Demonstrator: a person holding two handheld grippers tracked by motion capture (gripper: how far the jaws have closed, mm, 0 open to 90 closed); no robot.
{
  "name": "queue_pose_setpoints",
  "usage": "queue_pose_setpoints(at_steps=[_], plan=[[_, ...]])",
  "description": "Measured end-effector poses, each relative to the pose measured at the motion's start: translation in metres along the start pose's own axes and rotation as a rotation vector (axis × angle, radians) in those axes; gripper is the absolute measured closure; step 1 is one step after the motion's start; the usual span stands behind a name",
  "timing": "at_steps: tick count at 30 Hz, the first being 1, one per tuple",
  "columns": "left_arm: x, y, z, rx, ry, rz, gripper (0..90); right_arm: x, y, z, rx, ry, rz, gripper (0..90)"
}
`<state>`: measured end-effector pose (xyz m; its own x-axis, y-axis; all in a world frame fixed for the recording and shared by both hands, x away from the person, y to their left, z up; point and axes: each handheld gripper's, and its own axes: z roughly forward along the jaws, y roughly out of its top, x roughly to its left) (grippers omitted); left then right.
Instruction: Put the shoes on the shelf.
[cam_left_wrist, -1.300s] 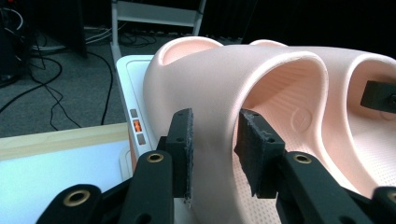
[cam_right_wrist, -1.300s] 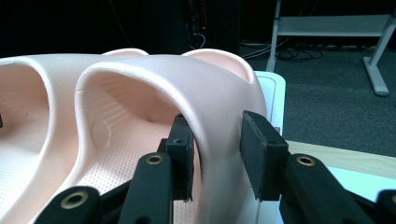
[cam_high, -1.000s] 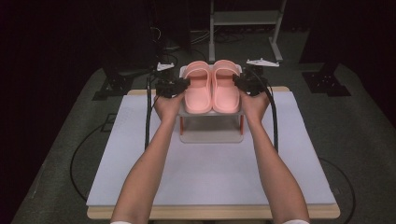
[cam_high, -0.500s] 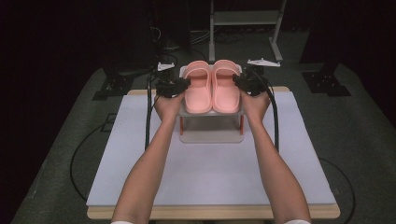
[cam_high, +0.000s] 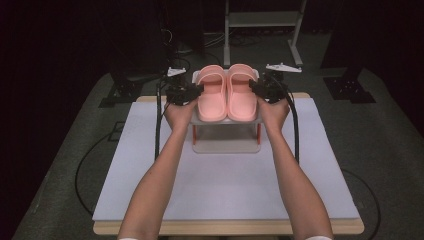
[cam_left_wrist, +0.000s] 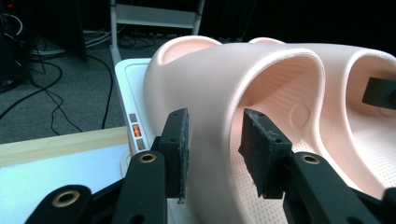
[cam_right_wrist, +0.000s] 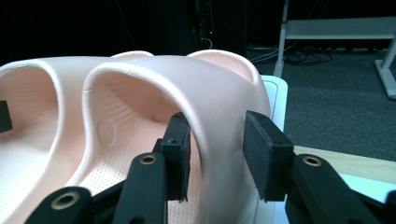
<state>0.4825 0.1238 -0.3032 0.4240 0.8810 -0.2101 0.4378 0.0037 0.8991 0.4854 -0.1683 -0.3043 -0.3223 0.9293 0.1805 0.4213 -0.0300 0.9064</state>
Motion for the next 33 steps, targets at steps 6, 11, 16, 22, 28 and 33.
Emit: queue_pose_setpoints(at_steps=[6, 11, 16, 22, 28, 33], plan=[[0.004, -0.002, -0.007, -0.012, 0.001, -0.001, 57.6, 0.000, -0.001, -0.006, -0.003, 0.014, 0.000, 56.3], [0.004, 0.000, -0.015, -0.025, 0.000, 0.012, 55.6, -0.001, -0.004, -0.011, -0.015, 0.012, -0.001, 52.4], [0.002, 0.001, -0.019, -0.034, -0.002, 0.023, 54.3, -0.005, -0.008, -0.014, -0.023, 0.012, 0.002, 50.2], [0.001, -0.004, -0.023, -0.032, -0.010, 0.037, 53.3, -0.006, -0.012, -0.018, -0.030, 0.051, -0.001, 47.7], [-0.001, -0.009, -0.027, -0.039, -0.028, 0.035, 52.6, -0.004, -0.015, -0.025, -0.033, 0.067, -0.011, 46.6], [-0.005, -0.011, -0.029, -0.041, -0.037, 0.048, 51.9, -0.003, -0.017, -0.032, -0.032, 0.074, -0.019, 46.2]])
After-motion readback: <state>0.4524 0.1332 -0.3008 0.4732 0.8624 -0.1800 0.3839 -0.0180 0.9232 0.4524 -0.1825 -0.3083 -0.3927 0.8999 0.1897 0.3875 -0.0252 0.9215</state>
